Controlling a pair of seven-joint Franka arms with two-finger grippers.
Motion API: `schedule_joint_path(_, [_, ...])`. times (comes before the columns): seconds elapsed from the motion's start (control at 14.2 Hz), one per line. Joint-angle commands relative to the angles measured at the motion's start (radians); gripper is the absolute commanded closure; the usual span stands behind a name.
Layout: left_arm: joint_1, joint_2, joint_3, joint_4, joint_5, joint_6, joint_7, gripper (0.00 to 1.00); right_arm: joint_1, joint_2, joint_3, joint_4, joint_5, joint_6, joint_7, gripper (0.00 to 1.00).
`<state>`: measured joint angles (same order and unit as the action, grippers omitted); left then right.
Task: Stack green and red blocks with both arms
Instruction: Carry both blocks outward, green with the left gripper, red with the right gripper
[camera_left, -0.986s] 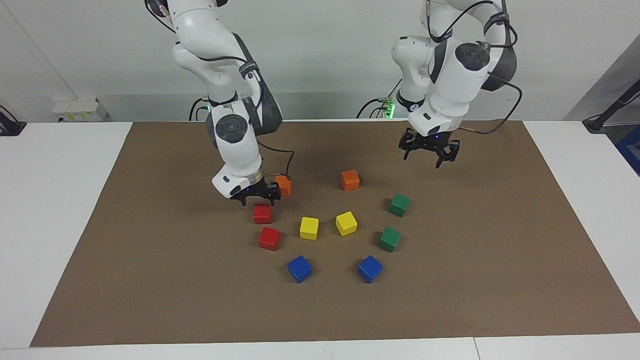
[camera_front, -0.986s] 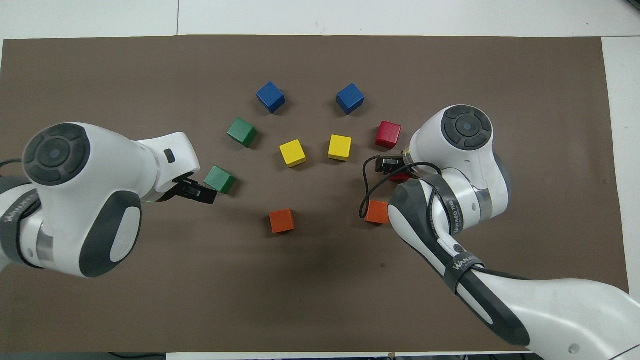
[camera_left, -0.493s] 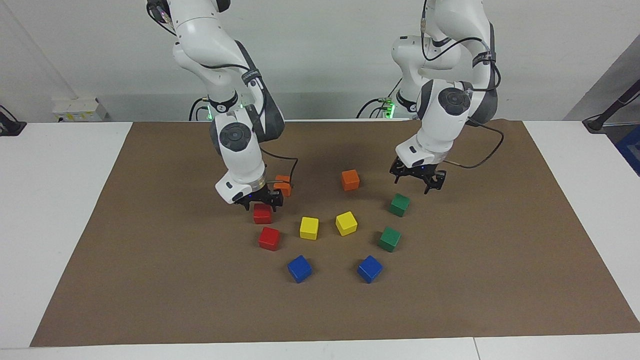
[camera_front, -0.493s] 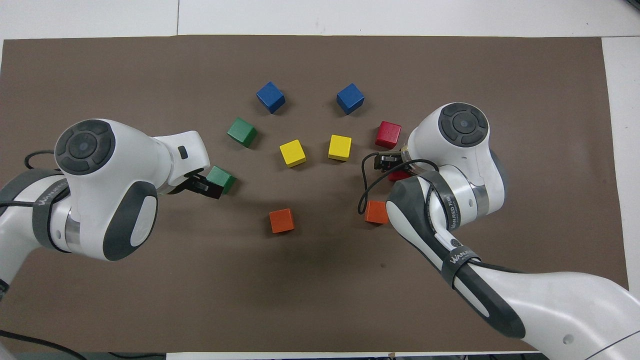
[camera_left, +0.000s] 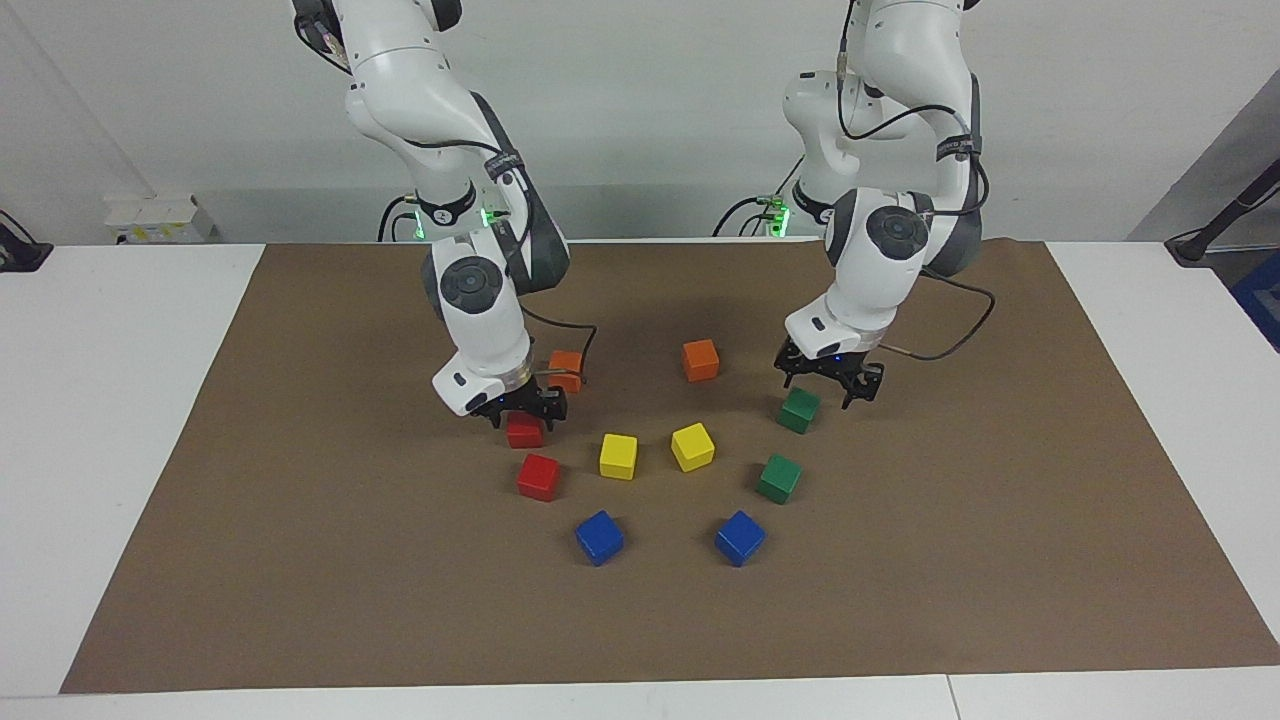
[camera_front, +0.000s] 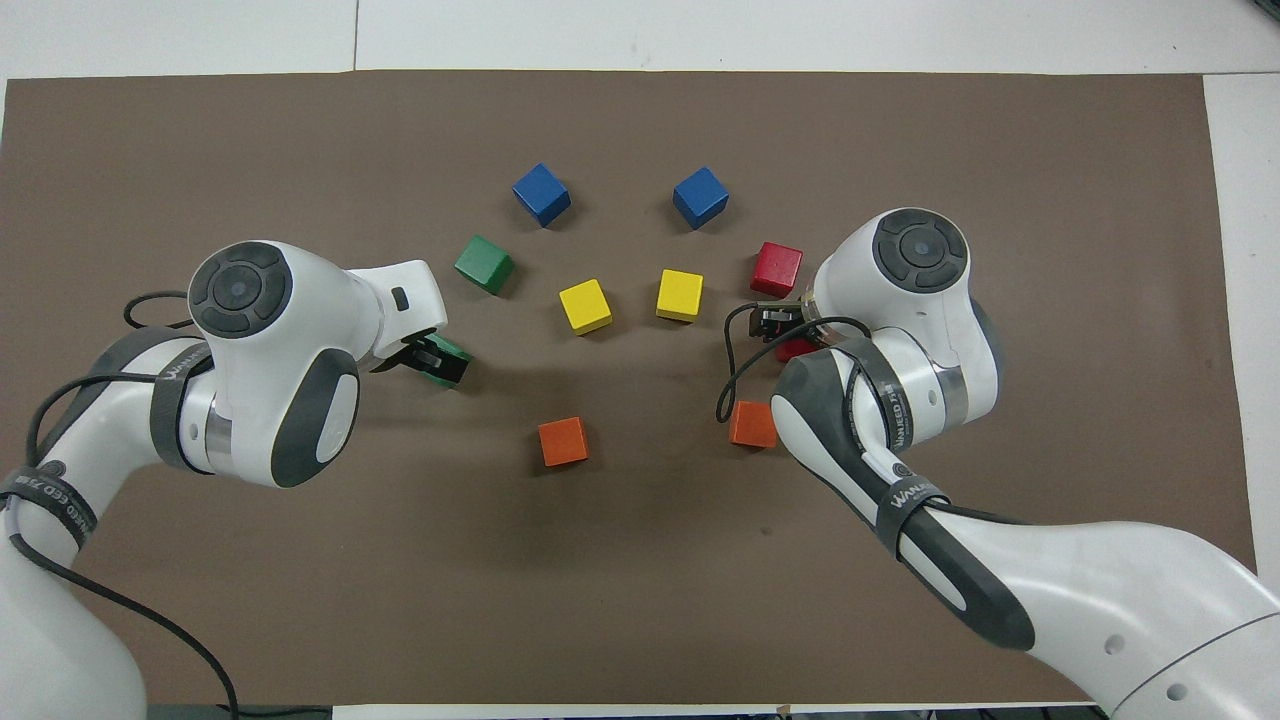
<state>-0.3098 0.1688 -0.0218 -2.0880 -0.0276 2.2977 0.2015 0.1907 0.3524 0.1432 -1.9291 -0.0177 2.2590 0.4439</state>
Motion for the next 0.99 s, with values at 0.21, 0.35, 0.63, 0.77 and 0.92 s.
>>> schedule_joint_path(0.21, [-0.011, 0.074, 0.011, -0.007, -0.012, 0.101, 0.022, 0.02, -0.011, -0.041, 0.003, 0.059, -0.005, -0.123, -0.042, 1.00])
schedule_joint_path(0.35, [-0.011, 0.083, 0.011, -0.007, -0.012, 0.095, 0.026, 0.05, -0.063, -0.058, -0.005, 0.139, -0.005, -0.212, -0.162, 1.00])
schedule_joint_path(0.63, [-0.012, 0.084, 0.011, -0.012, -0.012, 0.091, 0.026, 0.14, -0.272, -0.049, -0.002, 0.167, -0.004, -0.190, -0.500, 1.00])
schedule_joint_path(0.77, [-0.020, 0.083, 0.011, -0.015, -0.012, 0.078, 0.027, 0.42, -0.318, -0.055, -0.002, 0.154, -0.004, -0.197, -0.537, 1.00])
schedule_joint_path(0.92, [-0.020, 0.081, 0.011, -0.015, -0.012, 0.054, 0.026, 0.91, -0.344, -0.058, -0.004, 0.136, -0.004, -0.194, -0.582, 1.00])
